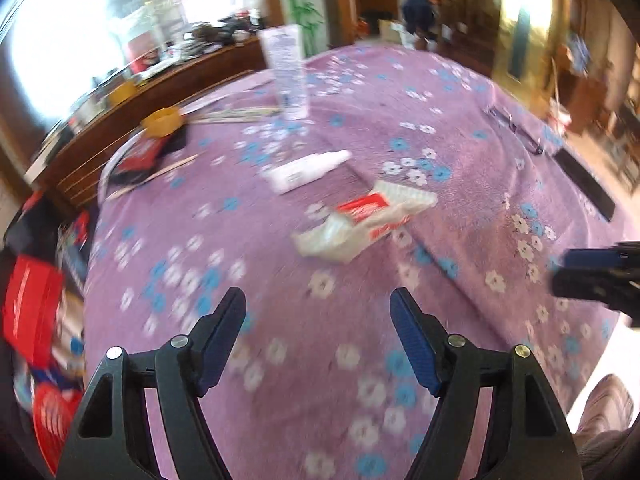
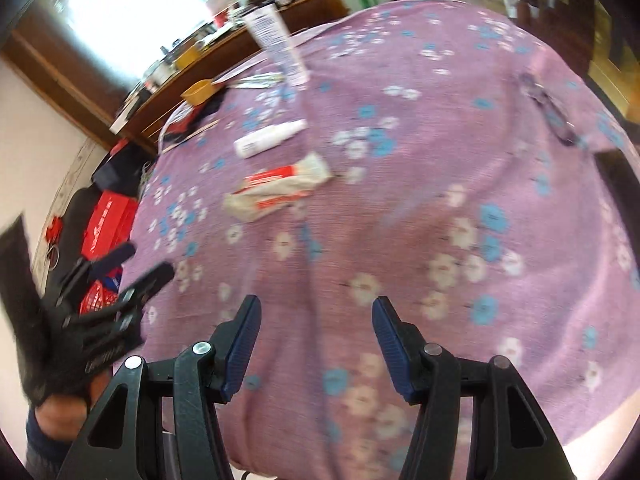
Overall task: Collect trash
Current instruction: 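Grasp the white-red wrapper with the left tool, then grasp the white spray bottle with the right tool while the left tool holds the wrapper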
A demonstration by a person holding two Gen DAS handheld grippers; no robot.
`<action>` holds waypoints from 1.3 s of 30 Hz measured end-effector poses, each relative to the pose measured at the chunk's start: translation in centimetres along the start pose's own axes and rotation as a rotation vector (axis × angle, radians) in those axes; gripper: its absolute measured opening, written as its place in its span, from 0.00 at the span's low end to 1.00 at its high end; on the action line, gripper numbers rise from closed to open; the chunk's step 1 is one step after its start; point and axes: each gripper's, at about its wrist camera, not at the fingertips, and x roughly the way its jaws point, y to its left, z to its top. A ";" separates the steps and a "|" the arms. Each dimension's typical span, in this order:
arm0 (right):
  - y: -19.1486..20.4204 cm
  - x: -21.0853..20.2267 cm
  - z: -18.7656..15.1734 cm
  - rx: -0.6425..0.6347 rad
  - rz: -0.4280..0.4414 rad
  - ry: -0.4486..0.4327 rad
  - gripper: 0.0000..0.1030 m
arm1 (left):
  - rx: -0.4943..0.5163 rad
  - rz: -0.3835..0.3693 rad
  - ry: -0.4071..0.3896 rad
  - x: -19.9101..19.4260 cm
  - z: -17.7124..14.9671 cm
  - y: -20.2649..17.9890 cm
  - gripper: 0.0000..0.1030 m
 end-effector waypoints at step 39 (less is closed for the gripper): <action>8.1 11.7 17.0 -0.403 0.154 0.067 0.60 | -0.465 0.130 0.049 -2.9 -8.6 8.2 0.43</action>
